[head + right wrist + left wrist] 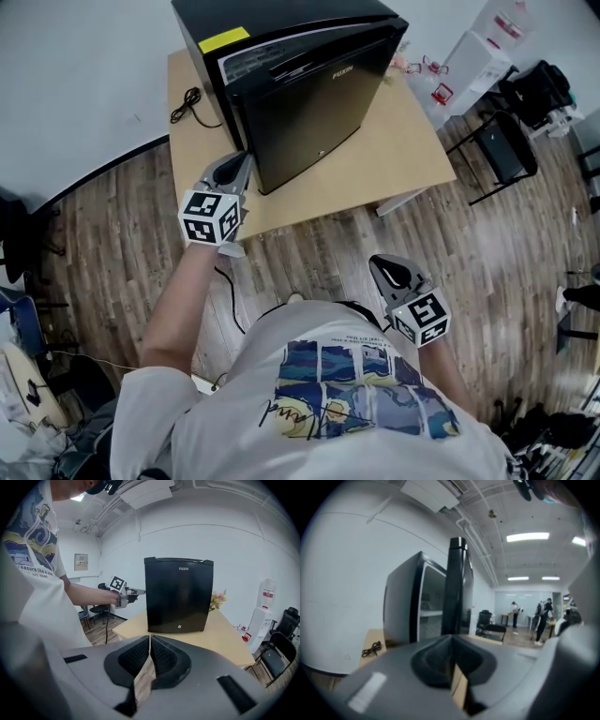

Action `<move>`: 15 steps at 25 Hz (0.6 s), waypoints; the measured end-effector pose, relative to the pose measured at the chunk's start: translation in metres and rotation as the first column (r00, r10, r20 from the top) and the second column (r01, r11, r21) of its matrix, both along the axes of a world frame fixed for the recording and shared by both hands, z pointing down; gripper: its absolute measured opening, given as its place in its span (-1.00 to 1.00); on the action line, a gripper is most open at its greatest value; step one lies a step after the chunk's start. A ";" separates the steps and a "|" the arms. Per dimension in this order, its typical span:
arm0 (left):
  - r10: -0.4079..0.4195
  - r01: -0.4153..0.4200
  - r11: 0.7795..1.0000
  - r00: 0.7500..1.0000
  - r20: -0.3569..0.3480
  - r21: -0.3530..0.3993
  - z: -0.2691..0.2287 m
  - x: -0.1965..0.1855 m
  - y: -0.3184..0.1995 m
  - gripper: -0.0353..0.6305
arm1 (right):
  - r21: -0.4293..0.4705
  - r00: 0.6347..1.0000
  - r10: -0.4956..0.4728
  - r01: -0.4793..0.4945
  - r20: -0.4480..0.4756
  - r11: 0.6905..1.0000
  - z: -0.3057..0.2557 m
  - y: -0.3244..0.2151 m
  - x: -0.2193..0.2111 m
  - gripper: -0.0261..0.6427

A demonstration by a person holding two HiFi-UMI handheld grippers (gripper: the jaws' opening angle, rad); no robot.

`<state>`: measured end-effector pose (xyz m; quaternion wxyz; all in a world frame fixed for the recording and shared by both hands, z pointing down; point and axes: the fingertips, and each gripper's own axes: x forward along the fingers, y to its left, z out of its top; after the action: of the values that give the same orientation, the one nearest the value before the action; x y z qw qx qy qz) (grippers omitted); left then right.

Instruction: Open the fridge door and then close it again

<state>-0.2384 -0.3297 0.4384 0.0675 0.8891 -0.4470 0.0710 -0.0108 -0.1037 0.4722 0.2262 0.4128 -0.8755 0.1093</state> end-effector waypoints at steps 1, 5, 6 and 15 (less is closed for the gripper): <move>0.002 -0.002 1.000 1.000 0.005 0.003 0.000 -0.003 -0.004 -0.87 | 0.002 1.000 -0.001 0.001 -0.002 1.000 -0.001 -0.003 -0.001 -0.87; 0.002 -0.002 1.000 1.000 0.009 0.001 -0.001 -0.013 -0.019 -0.87 | 0.004 1.000 -0.007 0.007 -0.004 1.000 -0.003 -0.011 -0.007 -0.87; -0.001 0.001 1.000 1.000 0.005 -0.001 -0.001 -0.015 -0.022 -0.87 | 0.003 1.000 -0.010 0.010 -0.006 1.000 -0.003 -0.013 -0.008 -0.87; -0.018 0.018 1.000 1.000 0.002 -0.003 -0.002 -0.032 -0.052 -0.88 | -0.006 1.000 -0.020 0.020 -0.015 1.000 -0.002 -0.034 -0.014 -0.88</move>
<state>-0.2707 -0.3821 0.4367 0.0692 0.8849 -0.4550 0.0719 -0.0250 -0.1374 0.4701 0.2350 0.4040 -0.8776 0.1067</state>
